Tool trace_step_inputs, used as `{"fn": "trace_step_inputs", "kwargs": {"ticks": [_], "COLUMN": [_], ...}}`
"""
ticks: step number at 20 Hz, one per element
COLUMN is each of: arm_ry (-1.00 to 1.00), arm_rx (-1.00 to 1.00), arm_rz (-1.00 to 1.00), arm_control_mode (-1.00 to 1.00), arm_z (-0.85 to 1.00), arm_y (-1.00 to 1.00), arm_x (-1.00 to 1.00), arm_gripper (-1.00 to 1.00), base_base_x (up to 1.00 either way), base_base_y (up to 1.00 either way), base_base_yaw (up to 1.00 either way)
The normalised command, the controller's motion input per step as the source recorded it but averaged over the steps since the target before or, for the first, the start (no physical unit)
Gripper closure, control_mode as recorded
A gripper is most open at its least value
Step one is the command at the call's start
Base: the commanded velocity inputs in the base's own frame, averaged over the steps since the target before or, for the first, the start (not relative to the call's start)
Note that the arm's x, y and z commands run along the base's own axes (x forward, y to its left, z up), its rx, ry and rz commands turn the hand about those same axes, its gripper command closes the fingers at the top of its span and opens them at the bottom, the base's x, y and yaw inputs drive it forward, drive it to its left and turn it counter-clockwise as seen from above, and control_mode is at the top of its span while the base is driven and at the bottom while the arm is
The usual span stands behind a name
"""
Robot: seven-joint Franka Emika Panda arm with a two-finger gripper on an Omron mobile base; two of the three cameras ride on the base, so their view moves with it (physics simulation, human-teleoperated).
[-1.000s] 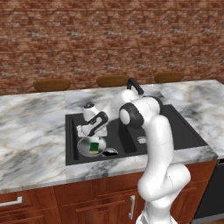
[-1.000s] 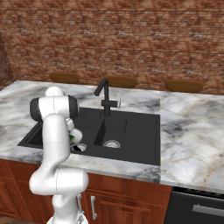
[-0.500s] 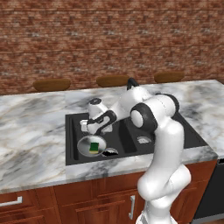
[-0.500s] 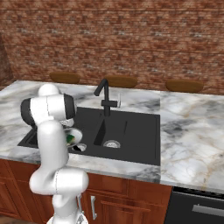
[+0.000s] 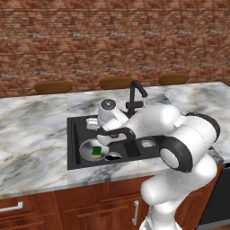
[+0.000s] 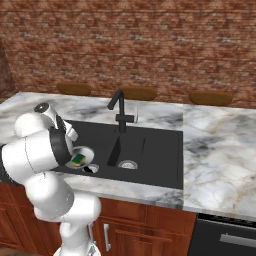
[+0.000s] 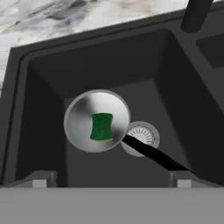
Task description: Pick the pan and sponge and place them into the sink. Then turn on the water.
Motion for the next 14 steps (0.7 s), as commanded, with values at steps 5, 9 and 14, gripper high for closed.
{"fn": "trace_step_inputs", "kwargs": {"ticks": [5,9,14], "arm_ry": [-0.03,0.07,0.06], "arm_rx": [0.08,0.18,0.31], "arm_rz": [-0.01,-0.1,-0.12], "arm_control_mode": [-1.0,-1.0,-1.0], "arm_z": [0.98,0.99,1.0], "arm_y": [-0.11,-0.31,-0.46], "arm_x": [-0.63,-0.83,-0.96], "arm_gripper": [-1.0,-1.0,-1.0], "base_base_x": [0.0,0.0,0.0], "base_base_y": [0.0,0.0,0.0], "base_base_yaw": [0.0,0.0,0.0]}}
